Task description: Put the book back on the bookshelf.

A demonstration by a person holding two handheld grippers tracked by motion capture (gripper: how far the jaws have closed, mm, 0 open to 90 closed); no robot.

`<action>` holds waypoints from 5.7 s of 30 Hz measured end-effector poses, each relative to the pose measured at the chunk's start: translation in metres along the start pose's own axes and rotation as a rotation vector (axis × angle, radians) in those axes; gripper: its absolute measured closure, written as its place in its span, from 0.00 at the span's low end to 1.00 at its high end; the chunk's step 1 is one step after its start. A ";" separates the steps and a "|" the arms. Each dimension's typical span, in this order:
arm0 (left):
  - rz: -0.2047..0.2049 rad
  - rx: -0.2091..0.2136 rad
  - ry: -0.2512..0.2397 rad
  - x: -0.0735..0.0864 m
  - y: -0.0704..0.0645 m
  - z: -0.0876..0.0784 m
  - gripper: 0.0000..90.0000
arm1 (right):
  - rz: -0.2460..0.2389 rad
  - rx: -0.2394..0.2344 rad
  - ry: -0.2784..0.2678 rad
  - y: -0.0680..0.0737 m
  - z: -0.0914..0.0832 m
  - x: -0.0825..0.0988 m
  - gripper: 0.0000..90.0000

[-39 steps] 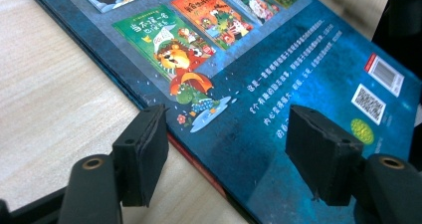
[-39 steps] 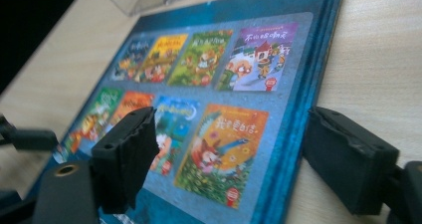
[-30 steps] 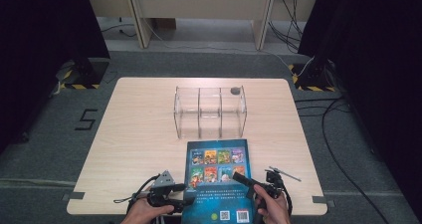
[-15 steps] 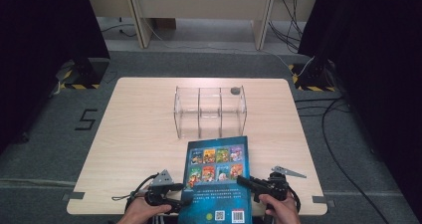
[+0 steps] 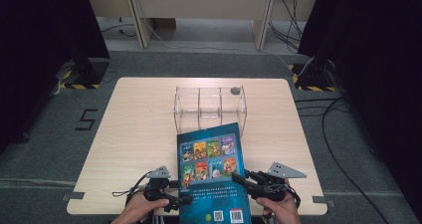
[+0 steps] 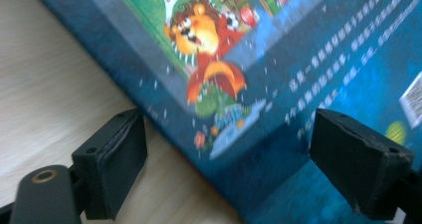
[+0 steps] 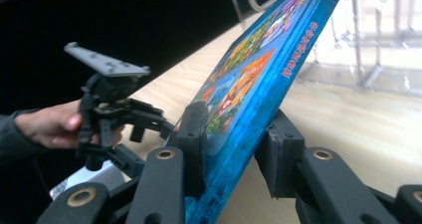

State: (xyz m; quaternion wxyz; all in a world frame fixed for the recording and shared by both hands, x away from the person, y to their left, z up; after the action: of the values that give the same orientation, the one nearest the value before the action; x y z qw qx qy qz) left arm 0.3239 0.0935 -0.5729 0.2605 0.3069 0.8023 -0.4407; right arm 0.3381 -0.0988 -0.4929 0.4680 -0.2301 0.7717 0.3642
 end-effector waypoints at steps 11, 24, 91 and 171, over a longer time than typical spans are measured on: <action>0.040 -0.017 0.016 -0.004 -0.003 -0.001 0.28 | 0.160 -0.063 0.155 -0.002 0.010 0.020 0.76; 0.036 0.006 -0.015 -0.009 -0.006 -0.005 0.28 | 0.256 -0.149 0.094 0.015 0.018 0.015 0.87; 0.182 -0.333 0.085 0.003 0.043 -0.035 0.28 | -0.385 0.214 -0.105 -0.006 -0.045 -0.017 0.91; 0.205 -0.334 0.079 0.001 0.043 -0.032 0.27 | -0.246 0.459 -0.430 -0.049 -0.015 -0.106 0.92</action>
State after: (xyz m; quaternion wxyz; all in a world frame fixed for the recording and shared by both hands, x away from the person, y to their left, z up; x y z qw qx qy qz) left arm 0.3494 0.1395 -0.5825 0.3196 0.3568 0.8384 -0.2602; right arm 0.4121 -0.1398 -0.4109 0.7002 -0.1279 0.6834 0.1620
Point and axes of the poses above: each handheld gripper's, and its own axes: z roughly forward along the jaws, x roughly out of its underside, y roughly to its left, the point moved 10 cm from there along z, roughly forward along the jaws, and after that the axes turned 7 degrees about x, right-handed, at the moved point
